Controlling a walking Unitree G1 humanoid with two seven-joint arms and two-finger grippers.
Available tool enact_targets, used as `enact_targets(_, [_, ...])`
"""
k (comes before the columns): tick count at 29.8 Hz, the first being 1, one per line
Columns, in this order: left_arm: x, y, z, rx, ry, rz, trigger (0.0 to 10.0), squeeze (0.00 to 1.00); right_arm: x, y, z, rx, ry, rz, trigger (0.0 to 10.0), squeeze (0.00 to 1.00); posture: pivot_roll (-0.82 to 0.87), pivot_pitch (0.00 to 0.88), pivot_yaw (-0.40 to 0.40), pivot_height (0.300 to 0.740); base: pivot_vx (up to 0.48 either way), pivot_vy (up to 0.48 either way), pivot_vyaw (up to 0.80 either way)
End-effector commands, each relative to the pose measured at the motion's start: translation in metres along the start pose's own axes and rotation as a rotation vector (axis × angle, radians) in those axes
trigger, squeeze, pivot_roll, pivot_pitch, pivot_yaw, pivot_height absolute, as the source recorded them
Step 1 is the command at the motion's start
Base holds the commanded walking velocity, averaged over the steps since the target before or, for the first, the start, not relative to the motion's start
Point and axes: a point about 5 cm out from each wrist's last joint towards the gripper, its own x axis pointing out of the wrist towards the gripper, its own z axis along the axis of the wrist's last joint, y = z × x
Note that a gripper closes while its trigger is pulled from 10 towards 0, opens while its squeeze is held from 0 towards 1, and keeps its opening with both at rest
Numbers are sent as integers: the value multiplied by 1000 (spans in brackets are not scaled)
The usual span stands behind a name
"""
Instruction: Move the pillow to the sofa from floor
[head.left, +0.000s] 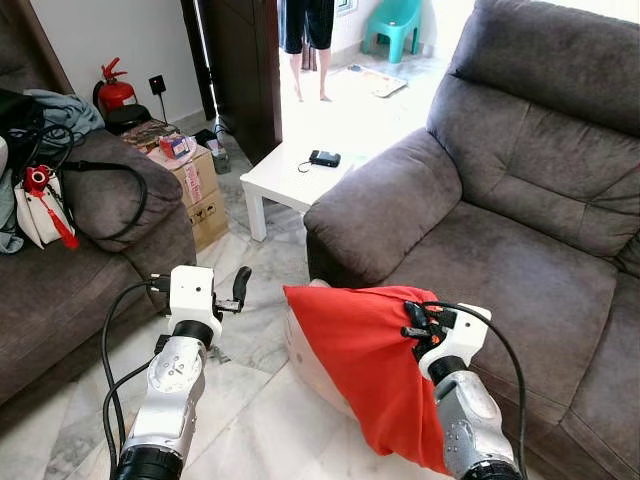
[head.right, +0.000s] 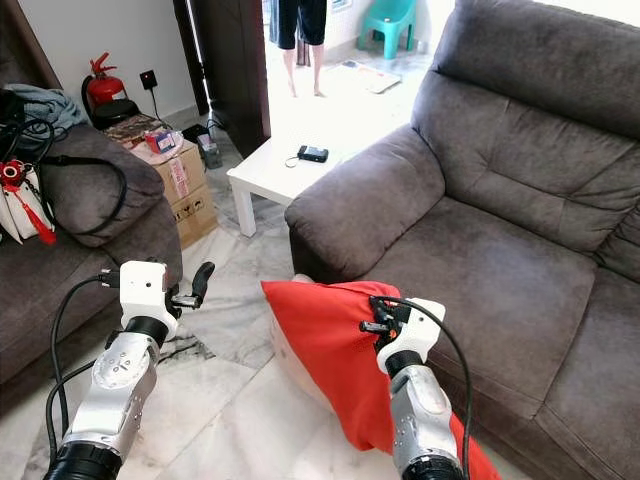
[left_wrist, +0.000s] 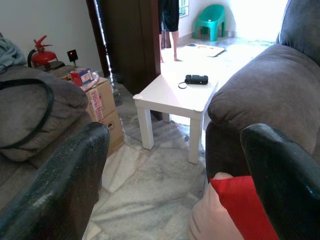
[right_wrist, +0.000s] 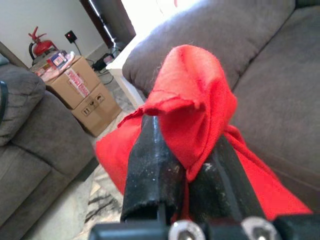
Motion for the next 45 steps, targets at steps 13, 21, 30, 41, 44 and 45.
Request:
enact_targets(13, [2,2,0,10,13,-18,10000,0,-2,19,62,-129,-158,292,10000,0,82,0,-50,740,0,0,0])
enact_targets(21, [1,3,-1,6,20,-30,10000,0,-19,20,58,-197,-16,494,10000,0,81,0,-55,740,0,0,0])
enact_targets(30, [-1,-1,-2,-3,23,-70,10000,0,-40,40,51,-116,80,739,10000,0,81,0,-58,740,0,0,0])
enact_targets(41, [-26,-1,-11,-24,147,-336,10000,0,-60,52,45,-71,175,891,10000,0,85,0,-54,740,0,0,0])
enact_targets(44, [-41,2,-11,-26,203,-450,10000,0,-62,51,45,-72,190,901,10000,0,88,0,-56,740,0,0,0])
enact_targets(45, [-44,3,-10,-24,209,-472,10000,0,-62,50,45,-74,193,903,10000,0,88,0,-56,740,0,0,0])
